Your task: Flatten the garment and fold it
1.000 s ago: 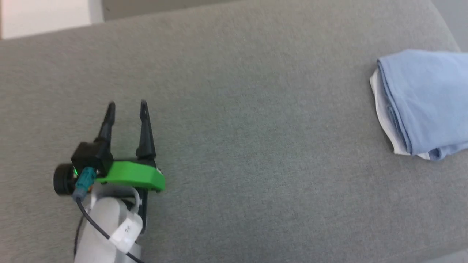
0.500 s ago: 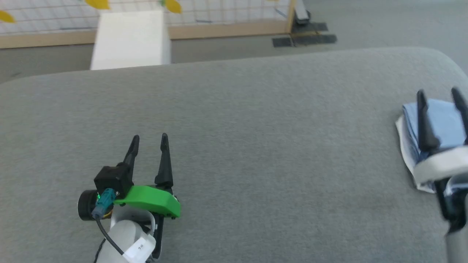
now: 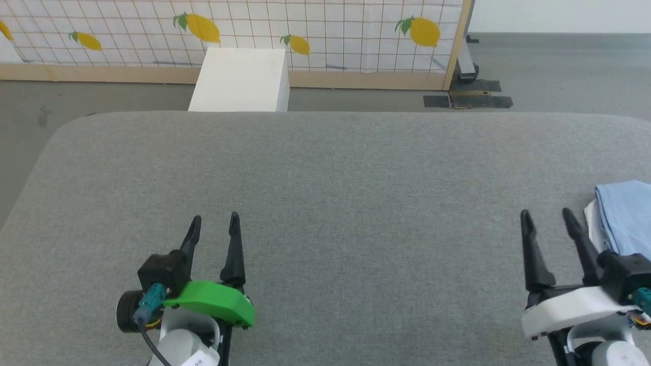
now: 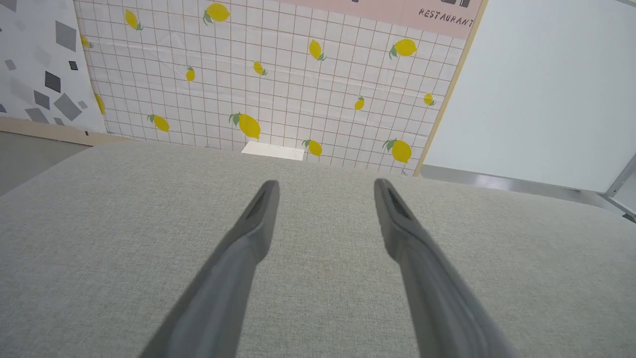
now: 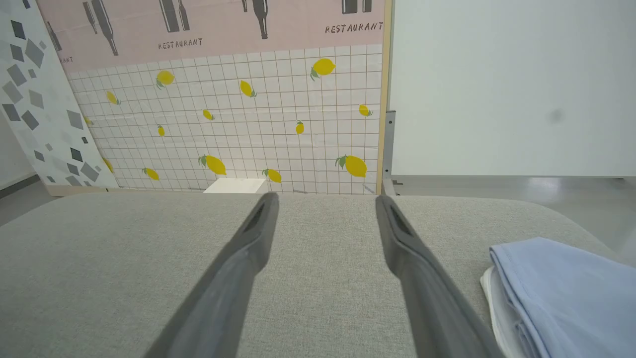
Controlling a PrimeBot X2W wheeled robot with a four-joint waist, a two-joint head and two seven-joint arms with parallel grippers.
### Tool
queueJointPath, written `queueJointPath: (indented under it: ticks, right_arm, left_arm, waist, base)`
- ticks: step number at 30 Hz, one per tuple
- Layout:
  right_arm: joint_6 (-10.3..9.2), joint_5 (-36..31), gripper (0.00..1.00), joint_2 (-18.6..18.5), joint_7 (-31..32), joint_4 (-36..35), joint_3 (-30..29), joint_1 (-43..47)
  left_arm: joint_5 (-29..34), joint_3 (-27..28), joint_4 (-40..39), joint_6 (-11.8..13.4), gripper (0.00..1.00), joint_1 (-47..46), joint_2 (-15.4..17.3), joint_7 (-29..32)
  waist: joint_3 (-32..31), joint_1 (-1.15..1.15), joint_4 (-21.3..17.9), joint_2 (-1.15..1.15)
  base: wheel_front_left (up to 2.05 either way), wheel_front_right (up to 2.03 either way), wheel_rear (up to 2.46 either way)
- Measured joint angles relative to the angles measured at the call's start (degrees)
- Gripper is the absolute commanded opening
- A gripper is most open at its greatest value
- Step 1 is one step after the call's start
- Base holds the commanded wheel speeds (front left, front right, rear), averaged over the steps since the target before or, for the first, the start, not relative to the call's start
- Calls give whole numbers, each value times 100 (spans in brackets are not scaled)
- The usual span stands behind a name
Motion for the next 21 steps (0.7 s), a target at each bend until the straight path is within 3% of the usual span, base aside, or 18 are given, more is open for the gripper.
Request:
queueJointPath:
  ticks: [14, 15, 21]
  right_arm:
    - [-1, 5, 100, 27, -46, 115, 74, 77]
    - [0, 5, 0, 27, -42, 125, 73, 77]
    - [0, 4, 0, 25, -41, 124, 65, 77]
  left_arm:
    - [-49, 12, -33, 48, 100, 177, -3, 0]
    - [-52, 12, -31, 47, 0, 175, -3, 2]
    - [-52, 14, -29, 47, 0, 175, -3, 2]
  waist:
    - [-4, 0, -25, 0]
    - [-5, 0, -23, 0]
    - [-5, 0, -24, 0]
  base:
    - [0, 0, 0]
    - [0, 0, 0]
    - [0, 0, 0]
